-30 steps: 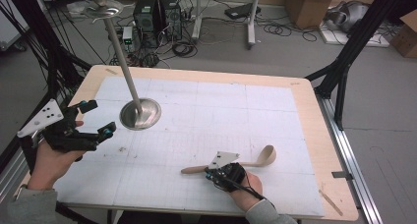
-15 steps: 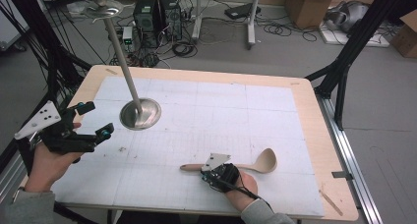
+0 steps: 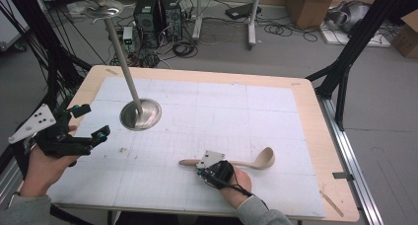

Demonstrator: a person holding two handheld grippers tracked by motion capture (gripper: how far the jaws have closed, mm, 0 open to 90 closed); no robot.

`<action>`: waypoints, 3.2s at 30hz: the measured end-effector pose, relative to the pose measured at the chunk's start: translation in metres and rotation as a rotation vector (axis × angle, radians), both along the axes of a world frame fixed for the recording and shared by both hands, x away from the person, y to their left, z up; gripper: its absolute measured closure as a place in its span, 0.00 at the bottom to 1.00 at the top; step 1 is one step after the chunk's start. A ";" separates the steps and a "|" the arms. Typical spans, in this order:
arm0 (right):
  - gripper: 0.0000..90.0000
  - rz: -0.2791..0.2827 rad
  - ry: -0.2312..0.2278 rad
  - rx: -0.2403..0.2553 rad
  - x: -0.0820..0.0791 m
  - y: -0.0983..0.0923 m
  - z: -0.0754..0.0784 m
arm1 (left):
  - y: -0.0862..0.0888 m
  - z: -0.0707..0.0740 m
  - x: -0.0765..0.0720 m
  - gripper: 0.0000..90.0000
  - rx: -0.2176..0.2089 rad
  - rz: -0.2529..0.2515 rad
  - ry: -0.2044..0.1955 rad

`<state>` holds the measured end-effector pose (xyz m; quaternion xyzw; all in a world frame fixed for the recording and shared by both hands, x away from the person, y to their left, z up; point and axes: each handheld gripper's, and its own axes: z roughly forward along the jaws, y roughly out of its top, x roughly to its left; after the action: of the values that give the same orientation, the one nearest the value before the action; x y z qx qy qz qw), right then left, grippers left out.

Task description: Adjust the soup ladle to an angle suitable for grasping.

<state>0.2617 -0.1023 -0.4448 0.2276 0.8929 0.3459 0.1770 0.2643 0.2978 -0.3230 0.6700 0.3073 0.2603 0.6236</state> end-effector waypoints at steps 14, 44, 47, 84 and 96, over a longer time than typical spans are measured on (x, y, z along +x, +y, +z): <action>1.00 0.013 0.039 0.012 0.006 0.007 0.001 | 0.008 0.000 -0.005 0.02 -0.004 0.015 -0.001; 1.00 -0.339 0.186 -0.064 0.042 -0.083 0.017 | 0.009 0.002 -0.007 0.02 -0.010 0.010 -0.008; 1.00 -0.359 0.189 -0.088 0.039 -0.081 0.016 | 0.008 0.002 -0.006 0.02 -0.012 0.008 -0.007; 1.00 -0.289 0.148 0.037 -0.014 -0.078 0.037 | -0.009 0.006 0.013 0.02 -0.021 -0.036 -0.010; 1.00 0.107 0.070 0.012 -0.018 0.025 0.016 | 0.000 0.003 0.001 0.02 -0.009 -0.012 -0.008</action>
<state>0.2437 -0.0777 -0.4287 0.1925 0.9074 0.3520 0.1254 0.2657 0.2974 -0.3197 0.6680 0.3019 0.2576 0.6294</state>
